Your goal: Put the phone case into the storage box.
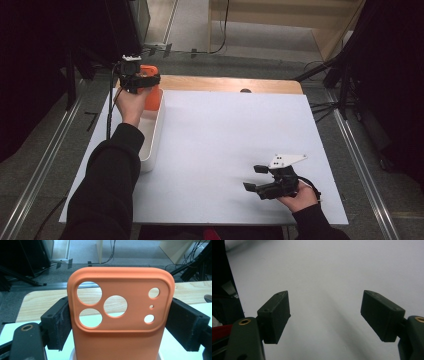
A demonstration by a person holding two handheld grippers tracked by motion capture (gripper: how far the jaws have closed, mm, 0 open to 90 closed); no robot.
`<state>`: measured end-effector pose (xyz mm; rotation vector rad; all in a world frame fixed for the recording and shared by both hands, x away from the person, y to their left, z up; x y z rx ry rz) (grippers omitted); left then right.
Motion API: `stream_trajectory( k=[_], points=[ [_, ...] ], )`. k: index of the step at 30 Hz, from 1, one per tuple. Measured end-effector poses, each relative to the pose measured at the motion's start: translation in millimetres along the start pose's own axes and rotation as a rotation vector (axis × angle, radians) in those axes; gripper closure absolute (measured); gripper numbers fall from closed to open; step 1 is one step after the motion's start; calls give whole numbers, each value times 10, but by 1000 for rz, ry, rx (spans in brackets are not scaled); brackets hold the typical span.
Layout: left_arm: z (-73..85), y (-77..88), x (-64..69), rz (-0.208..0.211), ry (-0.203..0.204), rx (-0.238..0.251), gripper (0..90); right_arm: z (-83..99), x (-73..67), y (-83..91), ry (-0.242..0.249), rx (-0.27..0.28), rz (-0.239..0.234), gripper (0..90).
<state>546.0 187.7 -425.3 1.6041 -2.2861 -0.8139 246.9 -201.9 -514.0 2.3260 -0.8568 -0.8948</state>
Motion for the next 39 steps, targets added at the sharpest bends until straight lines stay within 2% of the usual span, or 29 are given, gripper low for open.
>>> stream_trajectory(
  k=[5, 13, 19, 24, 36, 39],
  points=[
    [58, -39, 27, 0, -9, -25, 153, -3, -2, -2, -1, 1, -1, 223],
    [95, -58, 55, -1, -14, -40, 153, -3, -1, -6, 0, -2, 0, 223],
    [132, -79, 63, -7, 7, -54, 152, -6, -6, -7, -2, -1, -1, 223],
    [148, -97, 71, -1, 1, -70, 150, -8, -3, -8, -2, 0, -3, 223],
    [167, -120, 86, -15, -21, -92, 149, -8, -4, -8, 0, 0, -5, 223],
    [172, -124, 92, -40, -49, -105, 145, -6, -3, -7, -1, -1, -4, 223]
  ],
)
Point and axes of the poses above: each handheld gripper's, and its own axes: y roughly backward along the jaws, z roughly out of its underside, x roughly to its right, the point moved 4 cm from there along -y, roughly forward along the jaws, and after that the axes turned 14 degrees about -y, right-handed, at the moved point
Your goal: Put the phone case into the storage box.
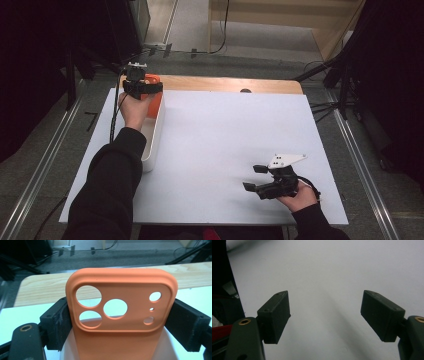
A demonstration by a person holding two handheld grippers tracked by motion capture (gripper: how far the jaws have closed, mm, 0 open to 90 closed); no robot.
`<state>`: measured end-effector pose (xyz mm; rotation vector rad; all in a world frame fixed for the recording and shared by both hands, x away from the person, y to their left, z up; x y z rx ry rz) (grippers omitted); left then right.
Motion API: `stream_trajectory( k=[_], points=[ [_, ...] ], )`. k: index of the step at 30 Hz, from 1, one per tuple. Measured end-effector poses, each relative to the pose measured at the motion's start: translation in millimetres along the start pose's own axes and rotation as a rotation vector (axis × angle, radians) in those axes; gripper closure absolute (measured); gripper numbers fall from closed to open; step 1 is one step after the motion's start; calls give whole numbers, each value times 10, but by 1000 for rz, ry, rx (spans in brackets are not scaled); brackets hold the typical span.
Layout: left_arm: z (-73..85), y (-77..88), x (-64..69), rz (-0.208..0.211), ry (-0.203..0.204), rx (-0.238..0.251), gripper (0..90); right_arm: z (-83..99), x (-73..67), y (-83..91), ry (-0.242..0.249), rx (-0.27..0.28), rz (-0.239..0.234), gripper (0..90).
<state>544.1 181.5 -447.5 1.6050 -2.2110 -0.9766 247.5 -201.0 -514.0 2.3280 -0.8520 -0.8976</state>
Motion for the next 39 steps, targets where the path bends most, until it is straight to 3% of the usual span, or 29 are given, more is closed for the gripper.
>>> stream_trajectory(
  k=[6, 21, 27, 34, 39],
  points=[
    [-24, 23, -5, -15, -6, 21, 89, 1, 3, 0, 1, -1, 0, 223],
    [-90, 179, -79, 34, 37, 50, 80, 2, 3, -11, 6, -5, -3, 223],
    [-128, 288, -116, 39, 22, 53, 81, 0, 1, -19, 5, -9, -7, 223],
    [-146, 410, -159, 84, 34, 62, 81, 4, 7, -15, 2, -7, -4, 223],
    [-138, 461, -181, 122, 53, 29, 81, 2, 7, -10, 3, -7, -1, 223]
  ],
)
Point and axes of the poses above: each handheld gripper's, and its own axes: y roughly backward along the jaws, z roughly out of its underside, x roughly to its right, the point moved 4 cm from there along -y, roughly forward along the jaws, and after that the axes turned 14 degrees about -y, right-handed, at the moved point
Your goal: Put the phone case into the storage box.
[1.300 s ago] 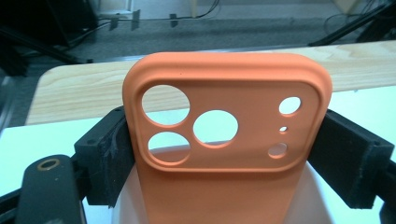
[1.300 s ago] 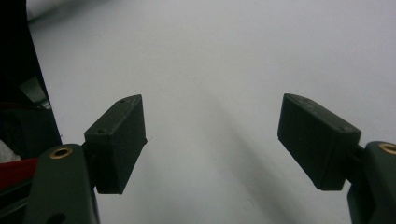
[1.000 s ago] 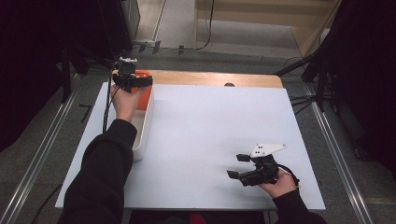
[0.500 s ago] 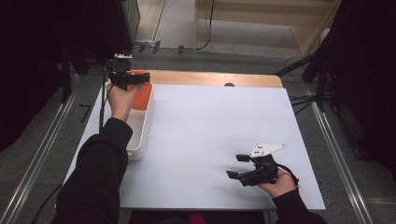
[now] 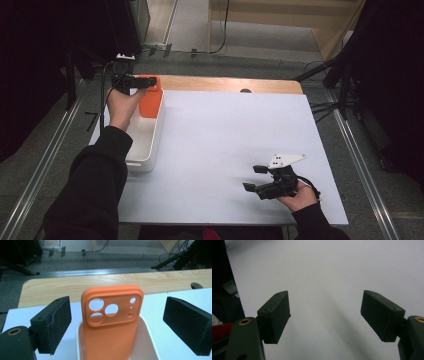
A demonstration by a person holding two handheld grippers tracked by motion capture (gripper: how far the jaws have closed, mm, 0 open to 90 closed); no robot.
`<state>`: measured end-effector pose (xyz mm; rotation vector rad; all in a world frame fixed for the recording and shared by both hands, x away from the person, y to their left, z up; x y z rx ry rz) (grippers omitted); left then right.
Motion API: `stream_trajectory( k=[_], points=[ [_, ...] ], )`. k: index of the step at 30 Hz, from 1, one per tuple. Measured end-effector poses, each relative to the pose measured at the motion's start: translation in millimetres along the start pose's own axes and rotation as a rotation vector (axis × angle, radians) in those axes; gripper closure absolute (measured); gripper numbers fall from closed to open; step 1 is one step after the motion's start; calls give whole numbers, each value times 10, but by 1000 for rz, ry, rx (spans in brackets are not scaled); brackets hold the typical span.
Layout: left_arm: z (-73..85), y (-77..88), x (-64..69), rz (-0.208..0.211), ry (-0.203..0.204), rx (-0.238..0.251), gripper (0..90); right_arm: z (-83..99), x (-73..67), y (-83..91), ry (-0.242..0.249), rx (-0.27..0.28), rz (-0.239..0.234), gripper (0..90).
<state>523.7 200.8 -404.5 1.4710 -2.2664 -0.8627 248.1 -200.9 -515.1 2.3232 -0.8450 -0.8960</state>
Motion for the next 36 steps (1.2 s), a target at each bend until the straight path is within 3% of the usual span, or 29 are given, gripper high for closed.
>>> stream_trajectory(
  k=[2, 7, 11, 16, 25, 27, 36],
  points=[
    [-7, 35, 3, 1, -6, 2, 81, -2, -2, -3, 3, -1, -2, 223],
    [-19, 109, 15, 47, -11, -10, 82, -3, -6, -16, 3, -6, -1, 223],
    [-25, 172, 9, 99, -7, -1, 82, -3, 1, -18, 7, -5, 0, 223],
    [-13, 227, 32, 155, -33, -7, 82, -5, 0, -19, 6, -5, -1, 223],
    [-11, 248, 185, 266, -96, -8, 82, -13, -3, -11, -10, 7, -19, 223],
    [-11, 253, 228, 281, -115, -8, 120, -13, -1, -12, -9, 6, -18, 223],
    [-10, 274, 443, 343, -171, -8, 121, -7, 2, -12, -7, 6, -16, 223]
  ],
)
Point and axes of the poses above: each handheld gripper's, and its own axes: y roughly backward along the jaws, z roughly out of its underside, x roughly to its right, the point moved 4 cm from there along -y, roughly forward along the jaws, and after that the axes turned 14 degrees about -y, right-handed, at the moved point
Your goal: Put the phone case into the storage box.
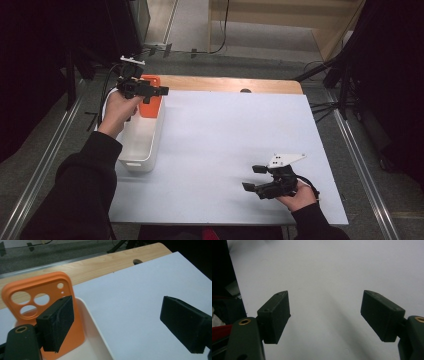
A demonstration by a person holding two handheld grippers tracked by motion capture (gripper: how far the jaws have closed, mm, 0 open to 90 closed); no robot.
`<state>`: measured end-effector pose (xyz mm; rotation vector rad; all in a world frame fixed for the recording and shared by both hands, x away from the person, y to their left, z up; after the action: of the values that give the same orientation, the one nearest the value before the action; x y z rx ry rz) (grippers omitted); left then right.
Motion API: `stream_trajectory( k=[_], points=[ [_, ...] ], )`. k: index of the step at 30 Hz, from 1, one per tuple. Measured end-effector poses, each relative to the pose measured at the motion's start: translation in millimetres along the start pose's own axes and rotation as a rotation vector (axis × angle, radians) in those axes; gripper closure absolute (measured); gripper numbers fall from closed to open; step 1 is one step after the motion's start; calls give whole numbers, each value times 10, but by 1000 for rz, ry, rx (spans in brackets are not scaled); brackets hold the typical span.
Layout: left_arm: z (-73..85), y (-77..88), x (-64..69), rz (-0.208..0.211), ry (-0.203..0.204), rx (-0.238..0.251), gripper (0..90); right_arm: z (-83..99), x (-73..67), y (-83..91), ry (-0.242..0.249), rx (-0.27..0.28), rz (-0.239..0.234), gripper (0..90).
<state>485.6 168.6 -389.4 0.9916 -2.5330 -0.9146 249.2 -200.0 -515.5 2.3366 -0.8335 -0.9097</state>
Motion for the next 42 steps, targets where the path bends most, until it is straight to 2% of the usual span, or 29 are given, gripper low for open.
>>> stream_trajectory(
  k=[7, 12, 25, 29, 31, 42],
  points=[
    [-38, 41, 150, 63, -39, 21, 121, 4, -4, 13, -8, 2, 0, 223],
    [-41, 86, 249, 90, -58, 41, 121, 4, -6, 21, -16, 5, 0, 223],
    [113, 79, 441, 136, -93, 55, 135, 3, 10, 25, -11, 8, 7, 223],
    [160, 99, 505, 158, -106, 50, 136, 2, 3, 20, -11, 7, 4, 223],
    [198, 112, 560, 160, -116, 33, 136, 1, -4, 24, -8, 10, 7, 223],
    [322, 94, 794, 205, -194, 13, 135, 8, 0, 23, -10, 3, 8, 223]
  ],
)
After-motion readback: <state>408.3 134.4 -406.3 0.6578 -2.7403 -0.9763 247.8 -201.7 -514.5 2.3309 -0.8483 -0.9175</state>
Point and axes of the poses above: each handheld gripper's, and its own axes: y roughly backward along the jaws, z roughly out of its underside, x roughly to its right, the point moved 4 cm from there along -y, roughly forward along the jaws, and after that the axes turned 14 degrees about -y, right-handed, at the moved point
